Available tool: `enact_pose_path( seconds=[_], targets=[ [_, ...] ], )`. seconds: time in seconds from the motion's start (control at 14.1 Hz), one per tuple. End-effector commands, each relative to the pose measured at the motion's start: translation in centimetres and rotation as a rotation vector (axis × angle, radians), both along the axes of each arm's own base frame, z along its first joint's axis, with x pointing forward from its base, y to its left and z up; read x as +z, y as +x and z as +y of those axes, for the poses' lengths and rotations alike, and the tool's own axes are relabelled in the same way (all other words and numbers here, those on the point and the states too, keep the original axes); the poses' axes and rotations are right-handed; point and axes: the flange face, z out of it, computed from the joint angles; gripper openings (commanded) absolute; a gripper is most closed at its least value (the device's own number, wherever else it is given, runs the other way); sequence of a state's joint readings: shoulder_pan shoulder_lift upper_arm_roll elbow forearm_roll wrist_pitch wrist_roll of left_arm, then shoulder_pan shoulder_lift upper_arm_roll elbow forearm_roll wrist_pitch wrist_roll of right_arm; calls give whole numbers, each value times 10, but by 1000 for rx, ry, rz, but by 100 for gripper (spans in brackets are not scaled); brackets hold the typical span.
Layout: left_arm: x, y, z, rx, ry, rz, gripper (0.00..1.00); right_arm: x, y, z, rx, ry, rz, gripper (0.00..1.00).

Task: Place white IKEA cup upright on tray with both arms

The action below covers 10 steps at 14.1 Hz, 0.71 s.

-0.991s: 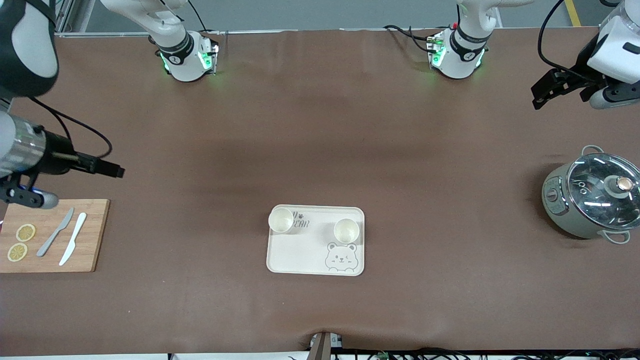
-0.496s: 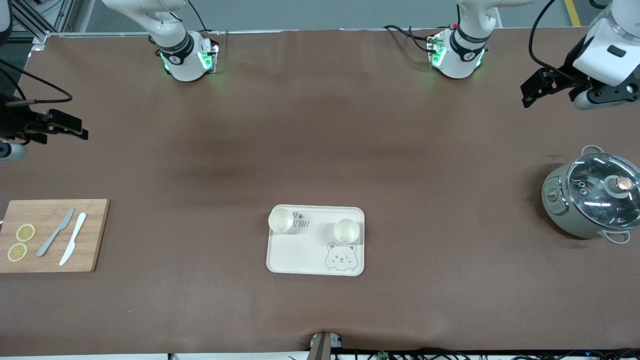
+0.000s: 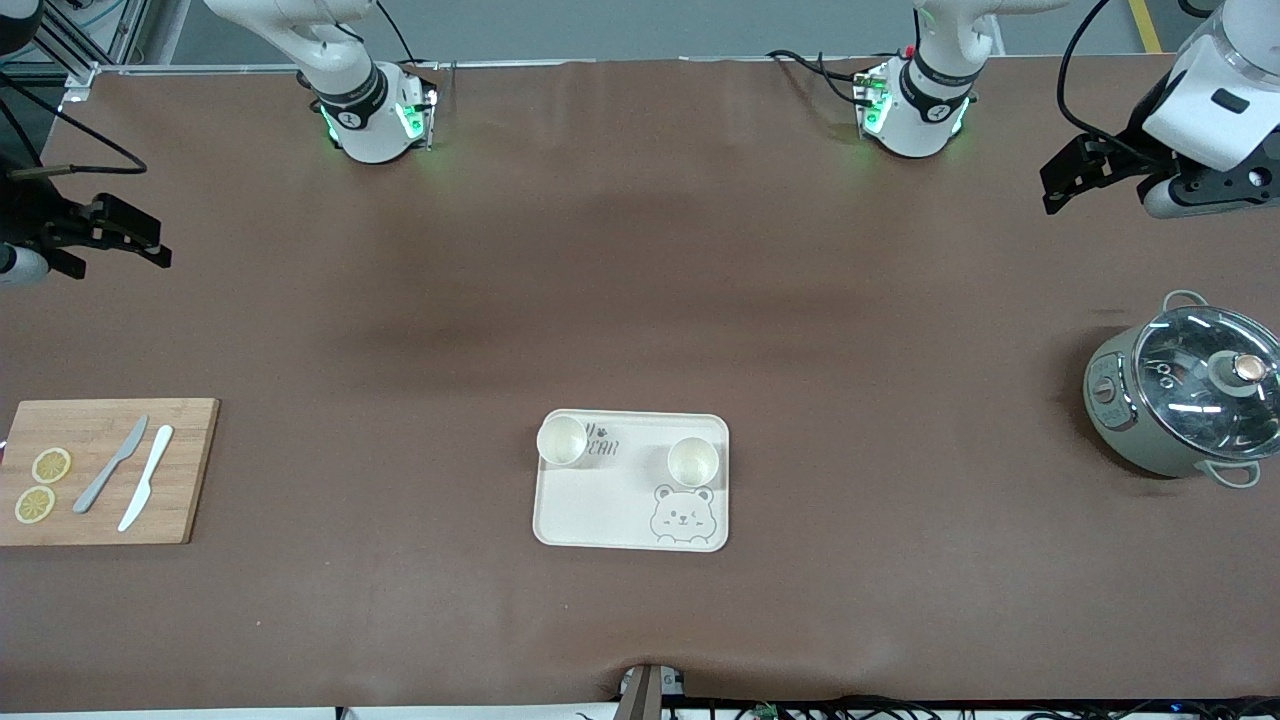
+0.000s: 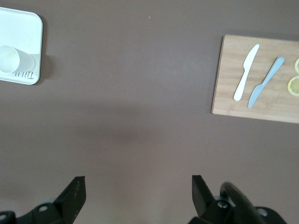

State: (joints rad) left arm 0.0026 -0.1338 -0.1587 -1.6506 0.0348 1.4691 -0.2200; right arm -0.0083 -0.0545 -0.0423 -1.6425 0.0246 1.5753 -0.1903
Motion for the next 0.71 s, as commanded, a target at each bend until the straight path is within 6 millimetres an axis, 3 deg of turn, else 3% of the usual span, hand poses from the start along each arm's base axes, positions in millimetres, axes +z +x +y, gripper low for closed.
enact_pose_path(
  seconds=[0.0,0.14,0.35,0.64],
  targets=[
    [7,-8,-4,-20,-24,7,100,31,-7,-7,25,-31,-61,100],
    [10,-9,-5,-22,-25,1,100,29,-7,-1,38,-34,-58,100],
    [13,-7,-1,-13,-26,-6,100,26,-7,-13,15,-35,-45,100],
    [7,-1,2,-7,-30,-1,100,31,-14,-15,-2,-34,-11,100]
  ],
)
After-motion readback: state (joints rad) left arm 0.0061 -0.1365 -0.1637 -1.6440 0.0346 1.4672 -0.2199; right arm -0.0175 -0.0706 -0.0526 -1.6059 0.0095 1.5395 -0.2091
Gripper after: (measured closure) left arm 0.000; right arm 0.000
